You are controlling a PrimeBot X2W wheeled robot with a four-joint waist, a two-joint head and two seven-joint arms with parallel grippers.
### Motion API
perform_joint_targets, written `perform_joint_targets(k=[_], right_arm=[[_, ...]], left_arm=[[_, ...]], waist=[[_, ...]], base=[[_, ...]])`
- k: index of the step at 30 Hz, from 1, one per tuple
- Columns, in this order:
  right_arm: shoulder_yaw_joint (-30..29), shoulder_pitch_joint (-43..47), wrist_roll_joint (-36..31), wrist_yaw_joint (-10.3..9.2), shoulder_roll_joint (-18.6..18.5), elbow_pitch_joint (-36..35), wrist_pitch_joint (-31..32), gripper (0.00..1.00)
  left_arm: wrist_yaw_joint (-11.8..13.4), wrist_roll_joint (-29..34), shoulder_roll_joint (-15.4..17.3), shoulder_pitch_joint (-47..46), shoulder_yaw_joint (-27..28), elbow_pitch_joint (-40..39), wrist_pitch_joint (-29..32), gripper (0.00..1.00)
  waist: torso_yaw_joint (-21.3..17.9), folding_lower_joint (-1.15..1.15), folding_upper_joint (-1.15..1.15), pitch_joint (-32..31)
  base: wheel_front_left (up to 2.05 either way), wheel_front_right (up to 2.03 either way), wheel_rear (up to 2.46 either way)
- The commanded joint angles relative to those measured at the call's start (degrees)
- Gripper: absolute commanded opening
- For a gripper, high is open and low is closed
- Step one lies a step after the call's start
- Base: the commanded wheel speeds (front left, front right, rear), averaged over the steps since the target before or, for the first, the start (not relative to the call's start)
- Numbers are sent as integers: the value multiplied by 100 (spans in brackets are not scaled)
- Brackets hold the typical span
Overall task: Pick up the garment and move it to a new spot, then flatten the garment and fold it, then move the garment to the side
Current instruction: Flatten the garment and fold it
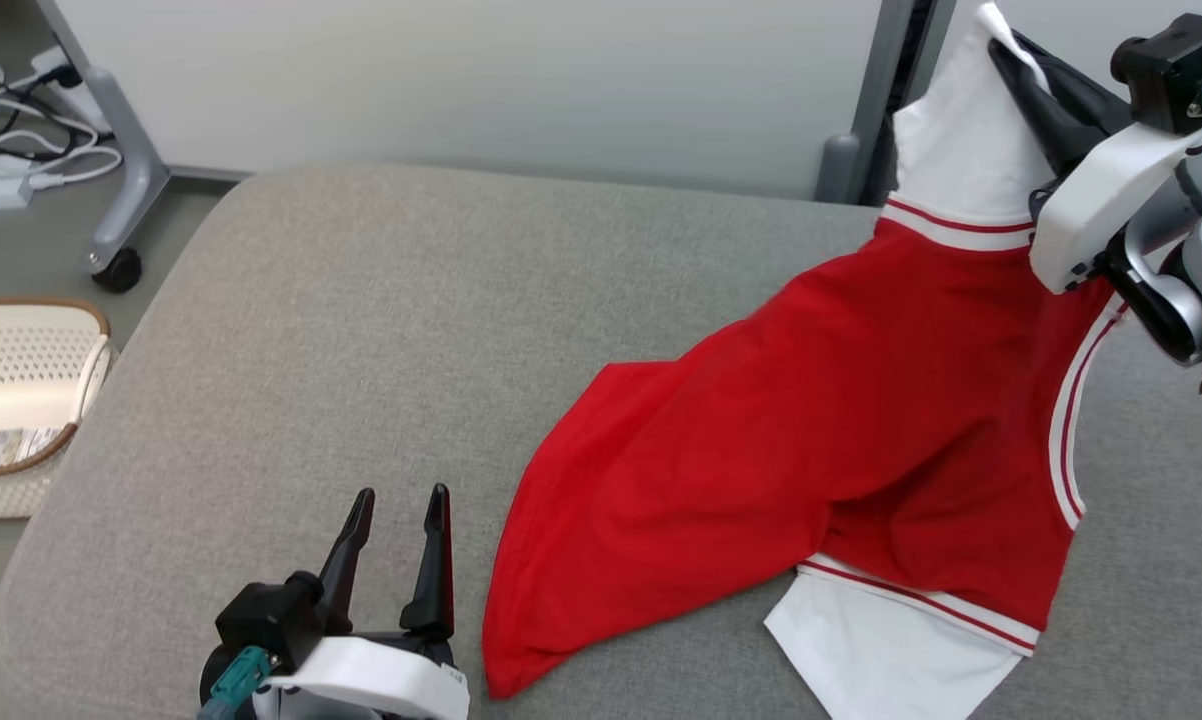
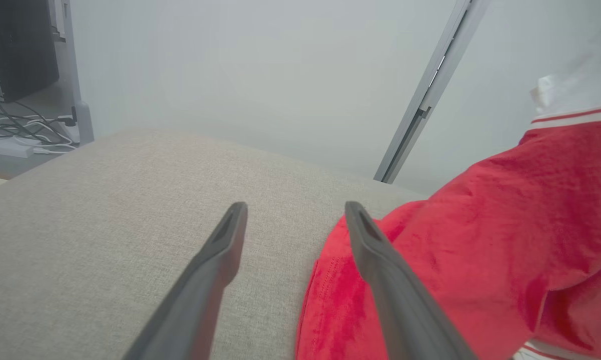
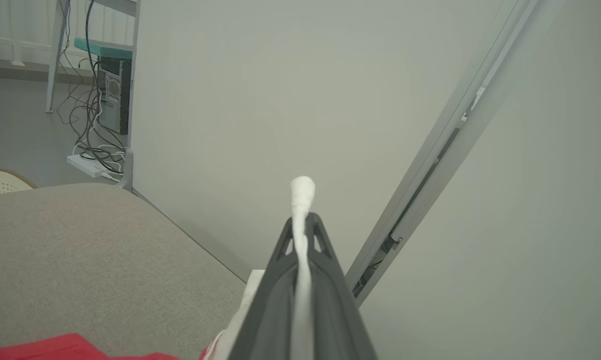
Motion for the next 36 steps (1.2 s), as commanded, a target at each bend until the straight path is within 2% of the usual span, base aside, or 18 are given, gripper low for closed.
perform_joint_targets(k=[1,6,15,24,32,36], right_arm=[[137,-137,73,0,-34,226,-52,0],[383,-423,164,0,-31,726,-181,0],[710,-1110,81,0,59,1980,-411,0],[557,-1683,-183,0,136,3075,-604,0],[650,-1514,-344,0,236,3450,-607,0],[703,-1371,-251,0,202,3527,-349,0]], left_arm=[[-36,-7,24,-142,-11,-4,-22,100],[-28,-36,24,-260,-81,-30,-22,100],[36,-158,23,-495,-319,-87,-22,100],[105,-318,22,-598,-536,-194,-22,100],[153,-442,24,-686,-718,-281,-22,100],[178,-481,23,-696,-792,-302,-22,100]], waist=[[107,0,0,168],[266,0,0,419],[772,0,0,969],[1206,0,0,1334],[1386,0,0,1592],[1437,0,0,1663]], base=[[0,0,0],[0,0,0],[0,0,0],[0,0,0],[0,0,0],[0,0,0]])
